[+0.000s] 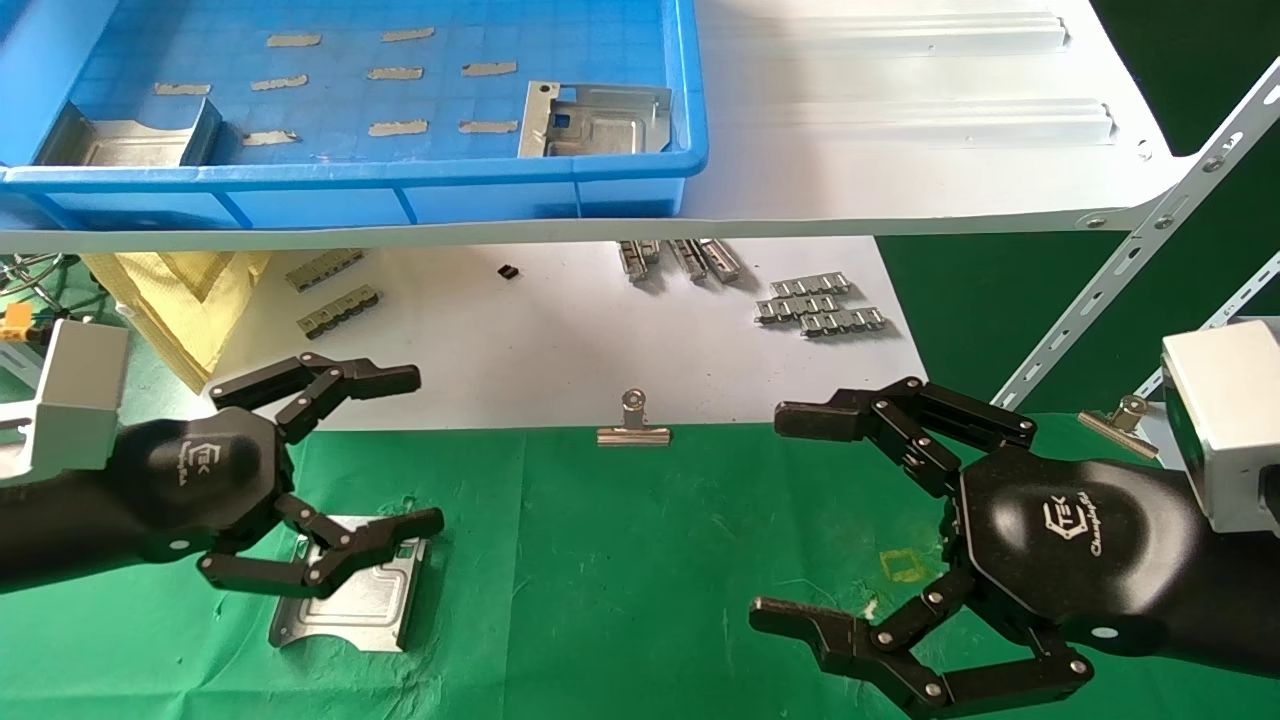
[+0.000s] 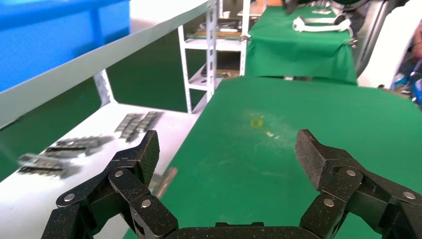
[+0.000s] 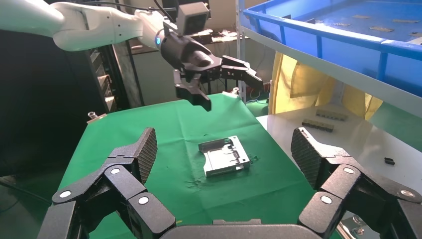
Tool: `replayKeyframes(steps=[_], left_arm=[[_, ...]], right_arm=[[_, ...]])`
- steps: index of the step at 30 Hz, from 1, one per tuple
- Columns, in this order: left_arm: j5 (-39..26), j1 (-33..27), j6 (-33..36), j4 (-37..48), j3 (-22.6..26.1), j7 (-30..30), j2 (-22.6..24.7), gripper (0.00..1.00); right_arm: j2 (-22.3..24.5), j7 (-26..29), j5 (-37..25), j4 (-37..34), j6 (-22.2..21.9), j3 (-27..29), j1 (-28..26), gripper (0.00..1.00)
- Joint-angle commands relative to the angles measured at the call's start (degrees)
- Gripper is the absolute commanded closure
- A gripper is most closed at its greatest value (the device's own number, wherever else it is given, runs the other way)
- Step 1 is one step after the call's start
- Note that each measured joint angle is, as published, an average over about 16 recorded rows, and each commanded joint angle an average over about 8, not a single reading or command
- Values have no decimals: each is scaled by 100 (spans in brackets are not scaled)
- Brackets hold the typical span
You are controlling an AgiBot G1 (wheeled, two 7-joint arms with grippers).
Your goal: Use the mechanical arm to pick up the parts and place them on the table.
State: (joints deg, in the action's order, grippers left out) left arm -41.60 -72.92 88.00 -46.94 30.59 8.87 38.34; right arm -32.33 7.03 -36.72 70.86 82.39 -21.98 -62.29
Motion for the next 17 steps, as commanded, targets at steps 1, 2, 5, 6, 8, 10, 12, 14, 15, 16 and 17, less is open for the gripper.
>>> replayKeyframes(steps=[1, 2, 5, 6, 8, 10, 12, 14, 15, 16, 17], left_arm=[[-2, 91, -18, -213, -117, -157, -27, 0], [-3, 137, -28, -321, -176, -237, -40, 0], [-6, 273, -55, -640, -350, -471, -80, 0], [-7, 317, -64, -744, -407, -548, -93, 0], [-9, 409, -83, -959, -525, -706, -120, 0], [-11, 499, -101, -1170, -640, -862, -146, 0], [-13, 589, -119, -1382, -756, -1018, -172, 0], [-15, 681, -138, -1597, -874, -1177, -199, 0], [-16, 703, -143, -1649, -902, -1215, -206, 0], [-16, 726, -147, -1702, -931, -1254, -212, 0], [-17, 750, -152, -1757, -961, -1295, -219, 0]], right_arm=[[0, 0, 0, 0, 0, 0, 0, 0], [0, 0, 0, 0, 0, 0, 0, 0], [0, 0, 0, 0, 0, 0, 0, 0], [0, 0, 0, 0, 0, 0, 0, 0], [0, 0, 0, 0, 0, 0, 0, 0], [0, 0, 0, 0, 0, 0, 0, 0], [0, 0, 0, 0, 0, 0, 0, 0], [0, 0, 0, 0, 0, 0, 0, 0], [0, 0, 0, 0, 0, 0, 0, 0], [0, 0, 0, 0, 0, 0, 0, 0], [0, 0, 0, 0, 0, 0, 0, 0]])
